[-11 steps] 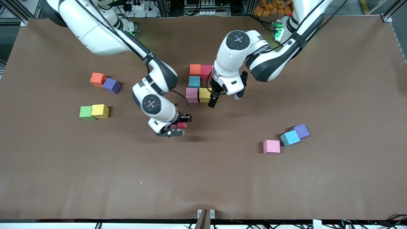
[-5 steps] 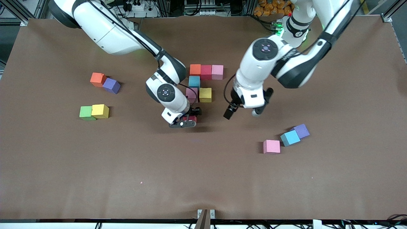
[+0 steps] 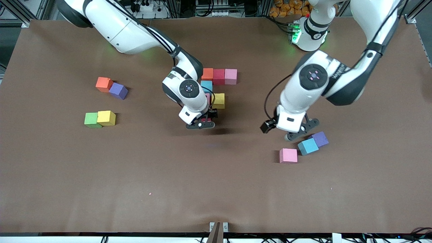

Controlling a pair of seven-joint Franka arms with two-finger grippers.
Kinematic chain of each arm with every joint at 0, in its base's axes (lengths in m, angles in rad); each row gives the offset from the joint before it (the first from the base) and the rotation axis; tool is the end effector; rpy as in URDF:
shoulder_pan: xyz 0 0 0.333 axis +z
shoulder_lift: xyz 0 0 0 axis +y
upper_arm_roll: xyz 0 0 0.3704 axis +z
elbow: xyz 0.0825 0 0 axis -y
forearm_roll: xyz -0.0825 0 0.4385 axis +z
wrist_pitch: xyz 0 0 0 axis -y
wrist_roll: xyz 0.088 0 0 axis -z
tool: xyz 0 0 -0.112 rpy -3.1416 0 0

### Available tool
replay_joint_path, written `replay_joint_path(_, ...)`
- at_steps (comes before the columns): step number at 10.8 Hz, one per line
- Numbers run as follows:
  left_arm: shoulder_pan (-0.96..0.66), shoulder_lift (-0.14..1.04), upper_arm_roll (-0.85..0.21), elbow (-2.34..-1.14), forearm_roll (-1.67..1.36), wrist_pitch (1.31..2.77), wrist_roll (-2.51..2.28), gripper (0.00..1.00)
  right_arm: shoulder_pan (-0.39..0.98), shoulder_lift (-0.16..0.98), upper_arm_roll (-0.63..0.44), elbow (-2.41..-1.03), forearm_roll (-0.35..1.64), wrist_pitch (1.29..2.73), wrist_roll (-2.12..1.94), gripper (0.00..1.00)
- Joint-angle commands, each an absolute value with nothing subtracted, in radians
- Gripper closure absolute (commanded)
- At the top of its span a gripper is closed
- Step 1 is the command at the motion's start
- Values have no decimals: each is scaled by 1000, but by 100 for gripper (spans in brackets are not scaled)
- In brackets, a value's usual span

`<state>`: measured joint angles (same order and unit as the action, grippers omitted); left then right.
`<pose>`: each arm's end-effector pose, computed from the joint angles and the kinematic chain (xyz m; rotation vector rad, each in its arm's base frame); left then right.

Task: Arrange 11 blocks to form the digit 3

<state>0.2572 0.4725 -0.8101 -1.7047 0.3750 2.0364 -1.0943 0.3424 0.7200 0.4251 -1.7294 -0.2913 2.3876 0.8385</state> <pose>0.6554 -0.2974 0.4077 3.0533 0.6697 0.0226 0.5563 0.4867 0.1934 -3.0750 -0.0705 0.0653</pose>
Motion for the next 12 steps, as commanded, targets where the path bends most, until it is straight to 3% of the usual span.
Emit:
replay_joint_path(1,256,495,-731,-1671,416,1993,-898,0,331,673,430,-1776,-314,2376,862,64)
replay_joint_path(12,363,577,-681,-1638,410,1974,-462,0,295,687,469,-1832,-308,2424,867,63)
